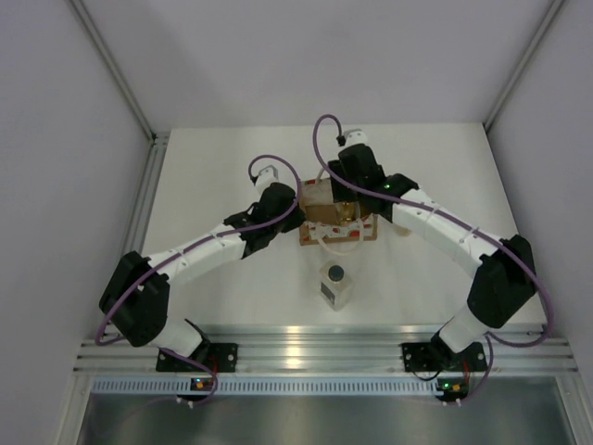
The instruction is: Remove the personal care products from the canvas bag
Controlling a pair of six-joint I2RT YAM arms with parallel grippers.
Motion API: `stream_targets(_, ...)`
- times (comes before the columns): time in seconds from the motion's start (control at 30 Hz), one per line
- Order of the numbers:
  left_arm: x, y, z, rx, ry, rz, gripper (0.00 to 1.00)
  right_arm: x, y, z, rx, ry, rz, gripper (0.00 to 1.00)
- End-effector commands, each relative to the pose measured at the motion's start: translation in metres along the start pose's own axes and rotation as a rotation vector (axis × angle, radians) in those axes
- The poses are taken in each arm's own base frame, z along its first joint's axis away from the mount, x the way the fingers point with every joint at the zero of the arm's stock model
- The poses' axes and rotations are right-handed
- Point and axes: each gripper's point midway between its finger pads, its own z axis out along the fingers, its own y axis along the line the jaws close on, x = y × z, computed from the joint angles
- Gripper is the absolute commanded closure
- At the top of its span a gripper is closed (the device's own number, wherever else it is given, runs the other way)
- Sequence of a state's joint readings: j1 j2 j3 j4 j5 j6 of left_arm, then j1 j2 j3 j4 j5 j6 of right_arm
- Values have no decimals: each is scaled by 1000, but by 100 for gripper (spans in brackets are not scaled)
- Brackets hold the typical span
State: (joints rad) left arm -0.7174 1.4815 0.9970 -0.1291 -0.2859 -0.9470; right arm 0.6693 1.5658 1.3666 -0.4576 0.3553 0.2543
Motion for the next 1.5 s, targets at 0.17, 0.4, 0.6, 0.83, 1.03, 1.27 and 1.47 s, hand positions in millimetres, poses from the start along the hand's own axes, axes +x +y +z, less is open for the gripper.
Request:
stream_targets(0.17, 5, 3, -3, -9, 27, 21, 100, 2, -3, 23, 19, 42, -10, 46)
stream_targets(0.4, 6, 2, -3, -5, 30, 23, 100, 24, 0, 42, 33, 103, -11, 46)
stream_targets(0.6, 5, 3, -3, -8, 26, 29, 100, 30, 0, 54, 53, 122, -8, 45)
stream_targets(0.83, 4, 3, -4, -6, 24, 27, 100, 34, 3, 62, 59, 135, -1, 42)
stream_targets(1.03, 5, 5, -4, -10, 25, 30, 100, 30, 5, 60, 46, 110, 14, 69)
stream_targets(1.27, 5, 5, -4, -10, 25, 28, 100, -5, 12, 34, -12, 12, 48, 100)
stream_targets(1.47, 6, 5, -4, -12, 25, 20, 100, -42, 21, -2, -104, -89, 76, 100)
